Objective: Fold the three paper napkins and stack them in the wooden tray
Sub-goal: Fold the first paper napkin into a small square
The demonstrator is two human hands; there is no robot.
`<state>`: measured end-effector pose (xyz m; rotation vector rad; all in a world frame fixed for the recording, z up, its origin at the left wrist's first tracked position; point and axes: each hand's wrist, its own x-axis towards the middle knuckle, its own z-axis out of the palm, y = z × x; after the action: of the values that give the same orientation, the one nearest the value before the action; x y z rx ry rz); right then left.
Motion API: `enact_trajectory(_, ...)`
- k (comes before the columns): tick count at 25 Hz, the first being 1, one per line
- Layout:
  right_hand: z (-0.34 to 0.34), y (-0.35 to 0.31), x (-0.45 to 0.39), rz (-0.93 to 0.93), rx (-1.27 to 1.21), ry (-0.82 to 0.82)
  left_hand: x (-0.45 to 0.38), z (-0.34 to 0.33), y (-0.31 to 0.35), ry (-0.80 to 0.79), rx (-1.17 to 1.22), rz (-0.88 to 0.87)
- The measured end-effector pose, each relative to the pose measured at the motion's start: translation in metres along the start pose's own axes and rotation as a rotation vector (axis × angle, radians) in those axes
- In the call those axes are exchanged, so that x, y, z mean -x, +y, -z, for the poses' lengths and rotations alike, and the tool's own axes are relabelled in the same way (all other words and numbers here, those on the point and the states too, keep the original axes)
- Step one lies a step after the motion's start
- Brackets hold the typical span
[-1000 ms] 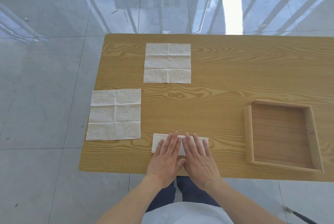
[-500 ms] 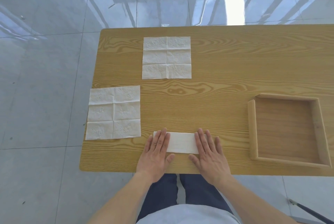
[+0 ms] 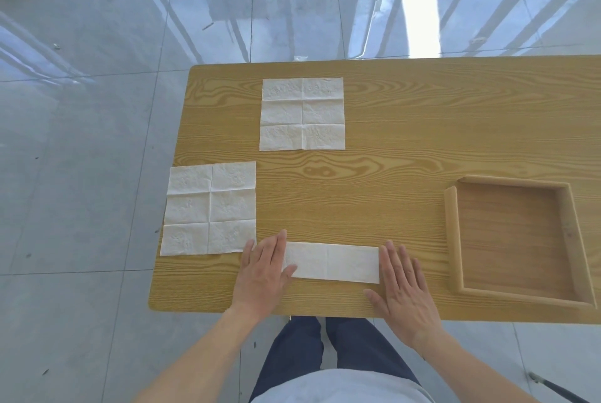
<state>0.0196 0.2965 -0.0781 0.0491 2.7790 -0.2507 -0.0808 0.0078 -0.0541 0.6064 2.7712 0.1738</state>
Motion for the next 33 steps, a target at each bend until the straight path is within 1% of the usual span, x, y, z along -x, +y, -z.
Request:
enact_trajectory(1,0.000,0.006,0.007,-0.005,0.004,-0.012,-0.005,0.003,0.001,0.045,-0.023,0.005)
enact_trajectory(3,-0.001,0.016,0.018,-0.027,0.013,-0.044,-0.014,0.008,0.003,0.056,-0.028,0.033)
enact_trajectory(7,0.000,0.022,0.023,-0.047,0.029,-0.093,-0.030,0.015,0.004,-0.075,0.051,0.161)
enact_trajectory(12,0.003,0.026,0.010,-0.045,0.055,-0.119,-0.046,0.023,0.006,-0.173,0.159,0.251)
enact_trajectory(16,0.000,0.025,0.007,-0.052,0.039,-0.118,-0.047,0.026,0.014,-0.230,0.179,0.239)
enact_trajectory(18,0.000,0.025,0.008,-0.048,0.029,-0.111,-0.044,0.028,0.019,-0.235,0.229,0.260)
enact_trajectory(21,-0.002,0.026,0.008,-0.036,0.012,-0.094,-0.038,0.032,0.020,-0.249,0.373,0.354)
enact_trajectory(24,-0.004,0.027,0.008,-0.028,0.005,-0.073,-0.037,0.042,0.021,-0.244,0.705,0.509)
enact_trajectory(25,-0.004,0.027,0.008,-0.025,0.001,-0.069,-0.037,0.045,0.022,-0.242,0.789,0.535)
enact_trajectory(29,-0.005,0.027,0.008,-0.014,-0.013,-0.057,-0.038,0.059,0.039,-0.223,0.939,0.504)
enact_trajectory(33,-0.004,0.027,0.009,-0.014,-0.030,-0.067,-0.046,0.060,0.072,-0.241,0.975,0.427)
